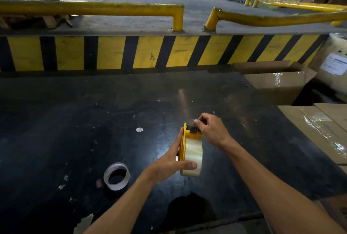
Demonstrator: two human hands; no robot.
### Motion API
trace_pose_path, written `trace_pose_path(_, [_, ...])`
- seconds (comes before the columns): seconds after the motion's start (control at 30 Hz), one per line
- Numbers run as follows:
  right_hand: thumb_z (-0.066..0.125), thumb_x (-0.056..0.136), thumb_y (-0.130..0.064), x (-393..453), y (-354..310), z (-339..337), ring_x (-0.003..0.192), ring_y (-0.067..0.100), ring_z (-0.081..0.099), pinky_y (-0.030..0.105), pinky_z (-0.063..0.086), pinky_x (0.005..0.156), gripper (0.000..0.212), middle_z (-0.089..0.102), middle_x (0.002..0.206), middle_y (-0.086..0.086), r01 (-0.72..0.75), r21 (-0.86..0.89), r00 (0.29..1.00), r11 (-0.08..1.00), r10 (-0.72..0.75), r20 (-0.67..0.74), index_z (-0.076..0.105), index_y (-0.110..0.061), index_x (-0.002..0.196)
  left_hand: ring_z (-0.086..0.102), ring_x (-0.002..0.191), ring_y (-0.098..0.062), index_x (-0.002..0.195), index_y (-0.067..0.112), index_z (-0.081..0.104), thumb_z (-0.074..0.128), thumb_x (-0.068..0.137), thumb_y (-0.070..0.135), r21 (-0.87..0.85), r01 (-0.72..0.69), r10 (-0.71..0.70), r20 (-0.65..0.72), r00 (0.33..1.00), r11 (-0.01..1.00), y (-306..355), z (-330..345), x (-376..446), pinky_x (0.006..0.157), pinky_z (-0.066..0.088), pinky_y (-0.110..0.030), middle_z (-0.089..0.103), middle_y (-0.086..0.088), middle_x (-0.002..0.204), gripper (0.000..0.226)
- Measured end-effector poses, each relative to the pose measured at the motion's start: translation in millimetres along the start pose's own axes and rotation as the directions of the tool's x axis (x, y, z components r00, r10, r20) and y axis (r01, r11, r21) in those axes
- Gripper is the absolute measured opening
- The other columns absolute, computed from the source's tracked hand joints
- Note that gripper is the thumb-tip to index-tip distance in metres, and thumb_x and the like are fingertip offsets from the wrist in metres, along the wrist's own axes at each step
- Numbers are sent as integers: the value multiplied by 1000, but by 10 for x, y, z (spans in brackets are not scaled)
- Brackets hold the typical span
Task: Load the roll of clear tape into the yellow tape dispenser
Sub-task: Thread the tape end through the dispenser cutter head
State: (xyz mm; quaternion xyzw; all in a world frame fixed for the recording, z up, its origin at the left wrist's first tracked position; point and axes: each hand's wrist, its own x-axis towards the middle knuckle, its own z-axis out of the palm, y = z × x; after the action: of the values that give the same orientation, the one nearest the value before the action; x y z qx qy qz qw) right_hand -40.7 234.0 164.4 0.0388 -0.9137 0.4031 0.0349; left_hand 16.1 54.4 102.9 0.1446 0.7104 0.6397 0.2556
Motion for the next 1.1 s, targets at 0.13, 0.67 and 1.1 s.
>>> trace_pose_path(0.13, [61,93,-29,-27,-23,-1,76,21,66,49,57,76,21,71,77,4,52,-38,999,998,-52,17,67,-14,79,51,131,-23,151,59,-4,83,71,39,10,4,-4,13,1000,1000,0,23,-9,111,46,-52,38,0,150,120])
trace_pose_path(0.67, [64,93,-21,-40,103,14,85,28,70,46,58,83,18,74,87,13,-50,202,996,978,35,76,73,-6,88,48,134,-26,151,58,7,86,66,37,-35,1,0,29,1000,999,-46,12,-140,110,46,-56,37,0,151,117])
trace_pose_path(1.1, [70,89,-20,-172,210,50,78,17,72,29,60,71,13,77,82,5,68,269,992,961,-37,-121,79,-11,89,48,136,-28,149,62,11,91,65,37,-94,-13,18,45,999,995,-98,77,-109,109,45,-59,36,0,153,119])
